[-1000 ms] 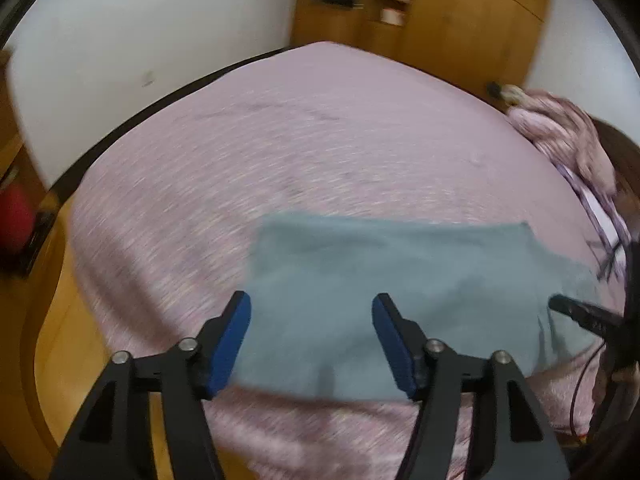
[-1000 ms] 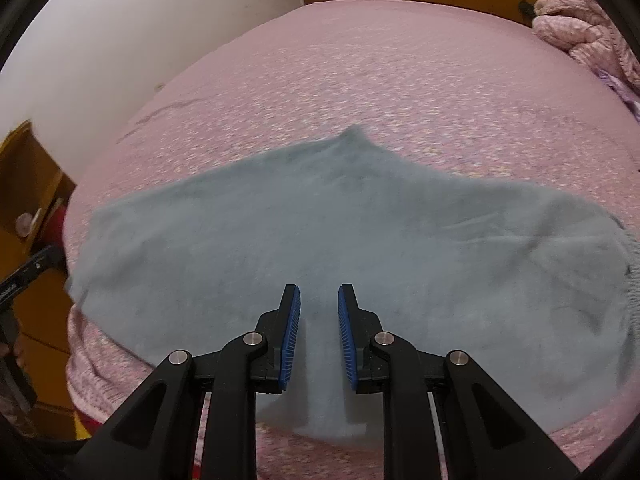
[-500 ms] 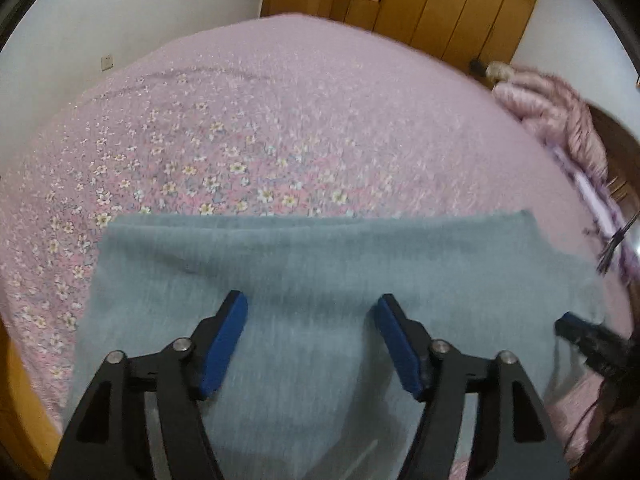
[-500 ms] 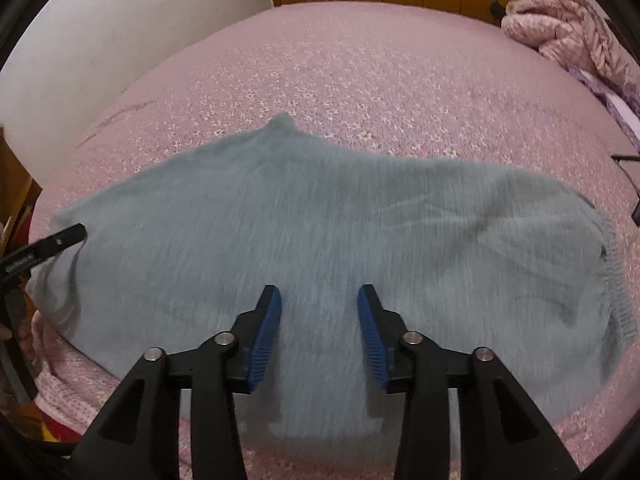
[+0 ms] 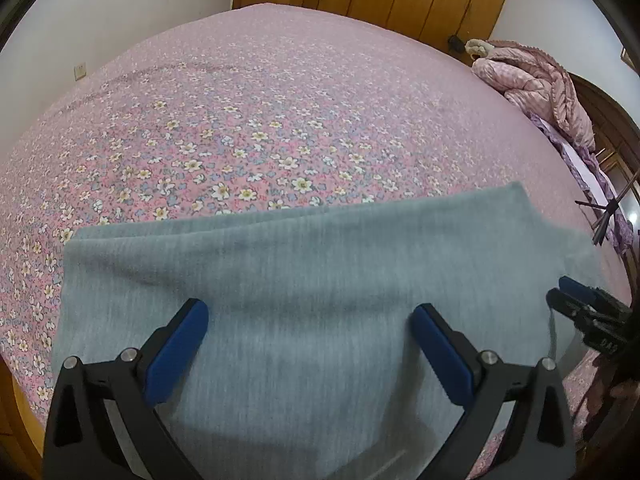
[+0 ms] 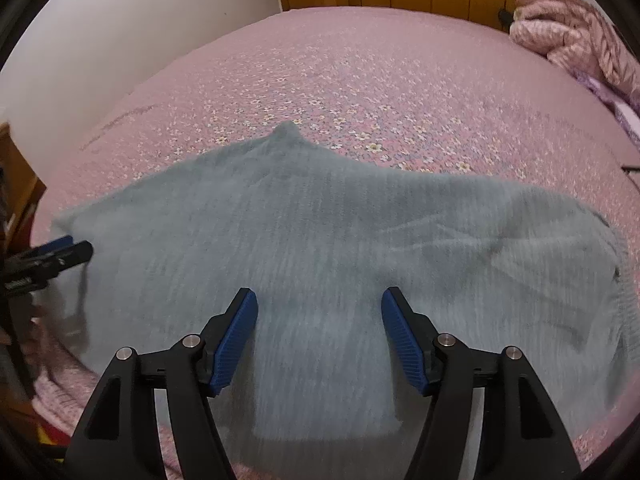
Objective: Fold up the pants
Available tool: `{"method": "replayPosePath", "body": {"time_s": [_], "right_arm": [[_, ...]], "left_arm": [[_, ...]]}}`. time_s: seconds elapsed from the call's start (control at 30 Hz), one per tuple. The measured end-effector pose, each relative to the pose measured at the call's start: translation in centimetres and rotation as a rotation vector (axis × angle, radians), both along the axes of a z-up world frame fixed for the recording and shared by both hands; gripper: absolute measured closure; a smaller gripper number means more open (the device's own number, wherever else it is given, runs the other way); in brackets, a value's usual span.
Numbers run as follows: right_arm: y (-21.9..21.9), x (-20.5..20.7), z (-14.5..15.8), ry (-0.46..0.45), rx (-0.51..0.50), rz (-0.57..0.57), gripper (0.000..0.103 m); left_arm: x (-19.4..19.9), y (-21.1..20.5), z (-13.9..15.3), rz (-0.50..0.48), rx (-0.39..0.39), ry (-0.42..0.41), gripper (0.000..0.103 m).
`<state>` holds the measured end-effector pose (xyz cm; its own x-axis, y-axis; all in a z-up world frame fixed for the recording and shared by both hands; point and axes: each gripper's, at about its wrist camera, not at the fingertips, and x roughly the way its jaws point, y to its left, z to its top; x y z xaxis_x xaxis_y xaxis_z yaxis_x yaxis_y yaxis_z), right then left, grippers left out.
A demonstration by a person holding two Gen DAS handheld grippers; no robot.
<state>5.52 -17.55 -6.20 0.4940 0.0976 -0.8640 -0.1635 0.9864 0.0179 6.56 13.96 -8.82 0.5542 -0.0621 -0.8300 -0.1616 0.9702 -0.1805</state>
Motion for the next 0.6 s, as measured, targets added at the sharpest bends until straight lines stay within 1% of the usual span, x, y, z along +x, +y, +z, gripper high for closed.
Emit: {"method": "replayPosePath", "body": {"time_s": [0.1, 0.17, 0.2, 0.23, 0.3, 0.33, 0.37, 0.43, 0.47, 0.5, 0.53, 0.57, 0.6], "right_arm": [[-1.6, -0.9, 1.1, -0.003, 0.023, -0.048, 0.036], [-2.8, -1.8, 1.8, -0.02, 0.007, -0.064, 0.036], [-3.4, -2.3, 2.1, -0.029, -0.017, -0.068, 0.036], [-4.1, -3.0, 2.0, -0.034, -0.061, -0.074, 0.036], [-5.6, -3.8, 1.5, -0.027, -0.139, -0.1, 0.036], [-7.0, -4.2, 0.8, -0.01, -0.186, -0.137, 0.036], [-8.1, -4.6, 0.4, 0.001, -0.192, -0.163, 0.036], [-10.9, -6.2, 0.8, -0.028, -0.09, -0.184, 0.037], [-11.6, -6.5, 1.0, -0.025, -0.093, -0.204, 0.037], [-12.4, -7.0, 1.2, -0.021, -0.116, -0.225, 0.037], [-12.7, -7.2, 1.3, -0.023, -0.123, -0.232, 0.039], [-13.2, -7.6, 1.7, -0.025, -0.116, -0.238, 0.041], [-13.5, -7.9, 2.1, -0.027, -0.106, -0.245, 0.041]], "left_arm": [[-0.1, -0.6, 0.0, -0.004, 0.036, 0.004, 0.0], [-0.1, -1.3, -0.2, -0.021, 0.093, 0.01, 0.0], [-0.3, -1.8, -0.3, -0.039, 0.127, 0.014, 0.0], [-0.5, -2.1, -0.3, -0.037, 0.146, 0.012, 0.0], [-1.0, -2.2, -0.3, -0.03, 0.148, 0.019, 0.0], [-1.2, -2.2, -0.2, -0.029, 0.146, 0.023, 0.0], [-1.4, -2.2, -0.2, -0.029, 0.144, 0.028, 0.0], [-1.7, -2.1, -0.2, -0.034, 0.144, 0.038, 0.0], [-2.0, -2.1, -0.2, -0.035, 0.146, 0.038, 0.0], [-2.2, -2.2, -0.2, -0.032, 0.152, 0.04, 0.0], [-2.5, -2.2, -0.2, -0.03, 0.155, 0.041, 0.0], [-2.8, -2.4, -0.3, -0.028, 0.159, 0.04, 0.0], [-3.0, -2.5, -0.3, -0.027, 0.163, 0.039, 0.0]]}}
